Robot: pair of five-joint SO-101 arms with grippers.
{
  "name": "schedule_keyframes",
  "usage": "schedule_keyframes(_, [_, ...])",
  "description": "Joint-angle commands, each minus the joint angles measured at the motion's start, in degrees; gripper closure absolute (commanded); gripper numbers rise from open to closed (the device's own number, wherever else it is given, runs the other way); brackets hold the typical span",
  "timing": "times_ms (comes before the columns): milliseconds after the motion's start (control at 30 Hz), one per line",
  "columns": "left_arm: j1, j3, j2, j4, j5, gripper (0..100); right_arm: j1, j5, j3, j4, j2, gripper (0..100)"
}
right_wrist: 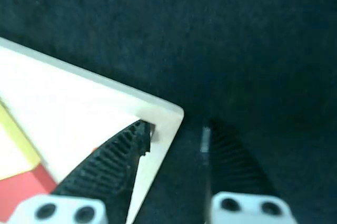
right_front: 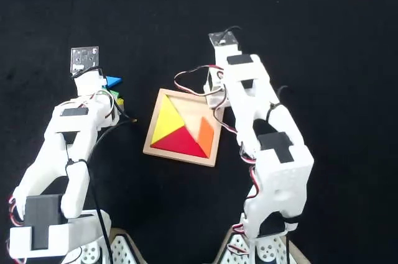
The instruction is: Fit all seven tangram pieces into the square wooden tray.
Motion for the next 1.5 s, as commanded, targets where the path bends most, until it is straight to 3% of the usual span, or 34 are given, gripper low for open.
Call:
schedule_keyframes(0, [0.48,-0.48,-0.26,-1.05,0.18,78,-3.43,2.37,-3.12,-0.70,-0.22,95.8])
schedule_keyframes(200, [0.48,-0.48,-0.26,-1.05,0.18,78,-5.71,2.90,-4.70,-4.40,-0.22,98.0])
schedule_keyframes(900, [0.04,-0.66,-0.26,-1.05,0.53,78,-3.25,2.46,-5.41,-4.66,-0.22,97.5])
schedule_keyframes(1100, [-0.31,-0.92,-0.44,-0.70,3.43,78,-2.20,1.41,-5.49,-3.43,1.01,82.7])
schedule_keyframes(1367, [-1.80,-0.92,-0.79,-0.70,3.87,78,-2.11,0.97,-5.85,-2.64,0.48,81.9])
schedule_keyframes(1467, [-3.30,-1.01,-0.88,-0.62,8.09,78,-0.70,1.05,-5.76,0.00,-2.33,81.9])
